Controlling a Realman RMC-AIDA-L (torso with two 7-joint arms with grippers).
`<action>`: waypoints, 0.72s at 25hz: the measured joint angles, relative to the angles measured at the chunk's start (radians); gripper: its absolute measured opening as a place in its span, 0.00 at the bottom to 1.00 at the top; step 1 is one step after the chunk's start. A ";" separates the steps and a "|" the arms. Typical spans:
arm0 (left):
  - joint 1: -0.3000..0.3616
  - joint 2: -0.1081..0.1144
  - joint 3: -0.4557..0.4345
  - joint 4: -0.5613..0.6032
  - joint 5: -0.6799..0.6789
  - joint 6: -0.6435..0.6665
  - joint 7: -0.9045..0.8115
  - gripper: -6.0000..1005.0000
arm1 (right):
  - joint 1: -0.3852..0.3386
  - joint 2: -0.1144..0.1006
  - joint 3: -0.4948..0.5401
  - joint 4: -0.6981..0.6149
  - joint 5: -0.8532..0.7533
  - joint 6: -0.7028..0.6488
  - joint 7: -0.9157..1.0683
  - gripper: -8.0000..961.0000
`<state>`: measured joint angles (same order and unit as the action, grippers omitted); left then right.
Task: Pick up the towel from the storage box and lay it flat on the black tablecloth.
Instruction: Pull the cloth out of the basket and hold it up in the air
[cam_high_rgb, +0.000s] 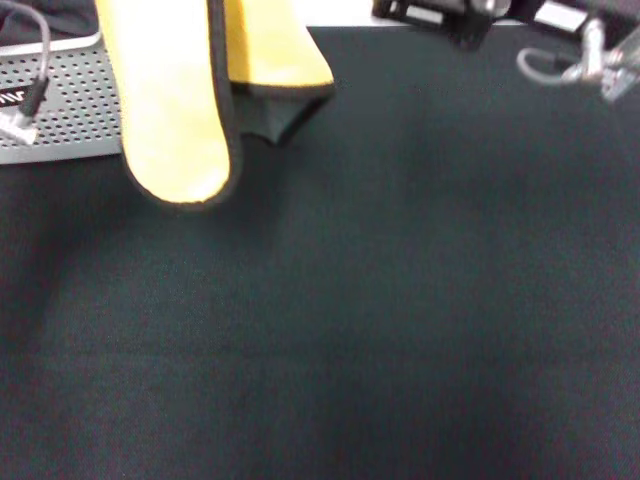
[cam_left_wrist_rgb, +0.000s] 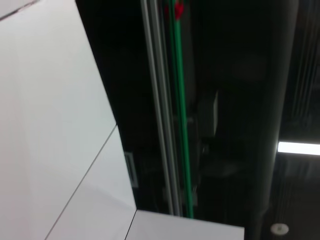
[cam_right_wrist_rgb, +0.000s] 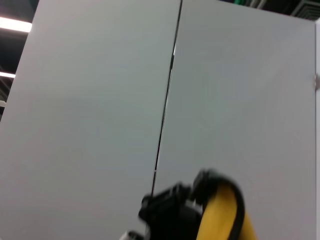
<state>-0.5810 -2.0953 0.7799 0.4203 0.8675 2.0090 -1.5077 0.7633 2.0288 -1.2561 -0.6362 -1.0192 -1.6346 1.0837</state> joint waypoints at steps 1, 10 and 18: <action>-0.007 0.000 0.011 0.000 -0.019 0.000 -0.001 0.06 | -0.001 0.000 -0.032 0.032 0.016 0.005 -0.021 0.70; -0.076 0.000 0.099 0.002 -0.131 -0.003 -0.003 0.06 | 0.004 -0.001 -0.157 0.118 0.090 0.054 -0.091 0.70; -0.123 -0.002 0.104 0.002 -0.161 -0.005 -0.003 0.06 | 0.010 -0.001 -0.284 0.120 0.155 0.120 -0.093 0.70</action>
<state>-0.7040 -2.0970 0.8842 0.4218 0.7068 2.0041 -1.5109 0.7731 2.0279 -1.5402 -0.5166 -0.8645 -1.5148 0.9909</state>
